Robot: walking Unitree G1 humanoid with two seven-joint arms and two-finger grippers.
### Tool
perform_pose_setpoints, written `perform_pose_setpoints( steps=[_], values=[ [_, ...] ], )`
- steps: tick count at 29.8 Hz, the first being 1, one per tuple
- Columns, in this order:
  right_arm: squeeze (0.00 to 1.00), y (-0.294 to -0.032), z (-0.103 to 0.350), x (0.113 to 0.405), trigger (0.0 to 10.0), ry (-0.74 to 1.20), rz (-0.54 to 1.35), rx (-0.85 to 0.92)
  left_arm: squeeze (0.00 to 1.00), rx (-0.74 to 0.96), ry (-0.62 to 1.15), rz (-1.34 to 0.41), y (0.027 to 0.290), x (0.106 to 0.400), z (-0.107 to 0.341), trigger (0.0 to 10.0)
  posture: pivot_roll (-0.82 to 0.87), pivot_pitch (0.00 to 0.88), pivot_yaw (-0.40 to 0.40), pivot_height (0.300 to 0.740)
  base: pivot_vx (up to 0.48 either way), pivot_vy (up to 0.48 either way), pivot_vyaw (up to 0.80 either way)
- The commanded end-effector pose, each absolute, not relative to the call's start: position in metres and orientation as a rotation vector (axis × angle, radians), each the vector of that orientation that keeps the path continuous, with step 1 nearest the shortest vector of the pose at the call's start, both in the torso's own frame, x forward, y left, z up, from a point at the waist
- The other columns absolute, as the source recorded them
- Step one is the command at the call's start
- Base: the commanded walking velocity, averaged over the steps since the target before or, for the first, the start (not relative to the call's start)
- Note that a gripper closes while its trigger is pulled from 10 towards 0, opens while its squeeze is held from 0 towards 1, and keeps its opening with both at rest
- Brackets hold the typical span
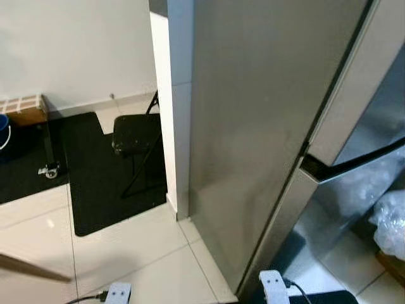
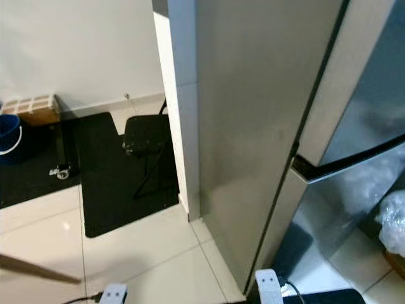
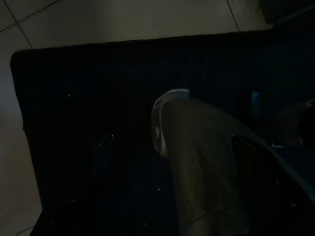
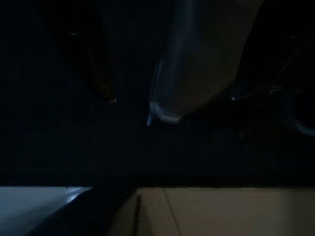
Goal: Restocking fridge
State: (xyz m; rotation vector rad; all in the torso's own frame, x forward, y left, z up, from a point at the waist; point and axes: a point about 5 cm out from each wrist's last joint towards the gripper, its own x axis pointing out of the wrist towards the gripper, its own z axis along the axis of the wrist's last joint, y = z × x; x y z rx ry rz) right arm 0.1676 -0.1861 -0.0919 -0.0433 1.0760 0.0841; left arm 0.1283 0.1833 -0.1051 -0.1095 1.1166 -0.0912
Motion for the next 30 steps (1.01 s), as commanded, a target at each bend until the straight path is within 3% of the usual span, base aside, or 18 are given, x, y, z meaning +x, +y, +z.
perform_pose_setpoints(
  steps=[1,18,30],
  values=[
    [0.0,-0.1859,-0.0963,0.1575,10.0,1.116,0.08,-0.036,0.0,-0.124,1.13,-0.092,0.1805,0.1262,-0.1062,10.0,-0.02,0.0,0.01,0.74,0.0,0.0,-0.77],
    [0.0,-0.1867,-0.0971,0.1554,10.0,1.128,0.077,-0.04,0.0,-0.111,1.128,-0.069,0.1818,0.1251,-0.1066,10.0,-0.02,0.0,0.006,0.74,0.0,0.0,-0.77],
    [0.0,-0.1866,-0.097,0.1557,10.0,1.123,0.078,-0.039,0.0,-0.081,1.134,-0.052,0.1841,0.1246,-0.1068,10.0,-0.02,0.0,0.007,0.74,0.0,0.0,-0.11]
  ],
)
